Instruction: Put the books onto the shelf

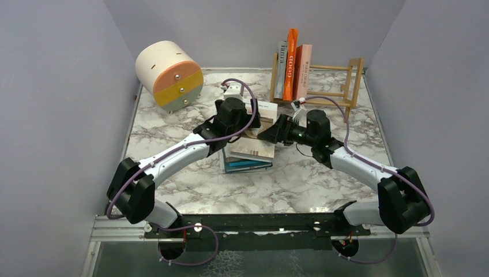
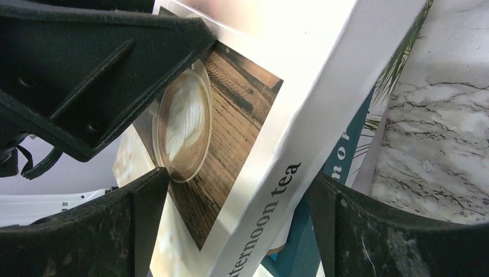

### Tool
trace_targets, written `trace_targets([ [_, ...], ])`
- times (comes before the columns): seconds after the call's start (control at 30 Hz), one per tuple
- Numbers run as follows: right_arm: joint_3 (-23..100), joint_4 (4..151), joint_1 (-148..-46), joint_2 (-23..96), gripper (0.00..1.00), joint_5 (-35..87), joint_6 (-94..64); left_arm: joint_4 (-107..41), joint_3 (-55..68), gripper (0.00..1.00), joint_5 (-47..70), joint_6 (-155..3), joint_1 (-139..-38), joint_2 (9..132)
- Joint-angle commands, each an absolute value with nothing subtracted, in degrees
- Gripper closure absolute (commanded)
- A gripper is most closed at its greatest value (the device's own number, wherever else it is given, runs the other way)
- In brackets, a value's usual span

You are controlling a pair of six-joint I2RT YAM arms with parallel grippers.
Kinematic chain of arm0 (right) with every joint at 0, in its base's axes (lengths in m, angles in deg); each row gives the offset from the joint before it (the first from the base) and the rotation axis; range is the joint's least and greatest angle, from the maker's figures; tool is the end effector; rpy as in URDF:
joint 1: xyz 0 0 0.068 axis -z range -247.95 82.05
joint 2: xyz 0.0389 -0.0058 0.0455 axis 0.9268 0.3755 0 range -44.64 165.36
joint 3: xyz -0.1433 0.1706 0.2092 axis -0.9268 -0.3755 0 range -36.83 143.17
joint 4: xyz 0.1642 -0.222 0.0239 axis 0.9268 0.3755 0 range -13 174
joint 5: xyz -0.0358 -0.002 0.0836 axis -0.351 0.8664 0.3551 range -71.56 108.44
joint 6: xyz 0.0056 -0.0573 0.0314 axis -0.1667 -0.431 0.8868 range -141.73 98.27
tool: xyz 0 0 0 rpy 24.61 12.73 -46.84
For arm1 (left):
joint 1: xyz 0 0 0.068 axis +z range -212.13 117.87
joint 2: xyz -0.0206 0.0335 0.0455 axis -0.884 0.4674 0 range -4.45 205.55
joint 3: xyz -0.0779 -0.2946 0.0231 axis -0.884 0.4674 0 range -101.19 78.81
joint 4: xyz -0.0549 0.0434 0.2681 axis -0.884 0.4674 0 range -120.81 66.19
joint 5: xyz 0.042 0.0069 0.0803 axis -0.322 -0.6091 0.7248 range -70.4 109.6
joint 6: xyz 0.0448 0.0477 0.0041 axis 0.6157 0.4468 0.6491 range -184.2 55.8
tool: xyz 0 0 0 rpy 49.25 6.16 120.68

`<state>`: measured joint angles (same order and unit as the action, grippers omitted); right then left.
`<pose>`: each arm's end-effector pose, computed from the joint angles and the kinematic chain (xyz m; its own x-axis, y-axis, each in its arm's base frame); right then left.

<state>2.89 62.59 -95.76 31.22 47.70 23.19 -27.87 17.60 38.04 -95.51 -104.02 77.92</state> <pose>0.2576 0.1644 0.2524 -0.8028 0.2730 -0.5301 -0.3415 0.5183 0.7841 0.2775 -0.2271 0.3200 -0.4771 -0.2343 -0.8471 0.1997 0.9097 -0.3640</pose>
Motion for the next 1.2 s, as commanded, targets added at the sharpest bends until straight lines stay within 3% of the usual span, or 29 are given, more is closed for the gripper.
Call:
trace_targets([
  [0.0, 1.73, 57.56, -96.23, 31.25, 0.16, 49.91, 25.09, -31.29, 14.36, 0.01, 34.29, -96.71, -105.12, 80.63],
  [0.67, -2.38, 51.85, -96.16, 23.01, 0.31, 45.61, 27.93, -36.41, 11.18, 0.01, 29.30, -98.66, -107.84, 85.81],
  [1.17, -1.51, 48.92, -96.13, 20.98, 0.33, 45.15, 29.60, -44.58, 11.96, 0.01, 24.49, -100.17, -108.33, 86.18],
])
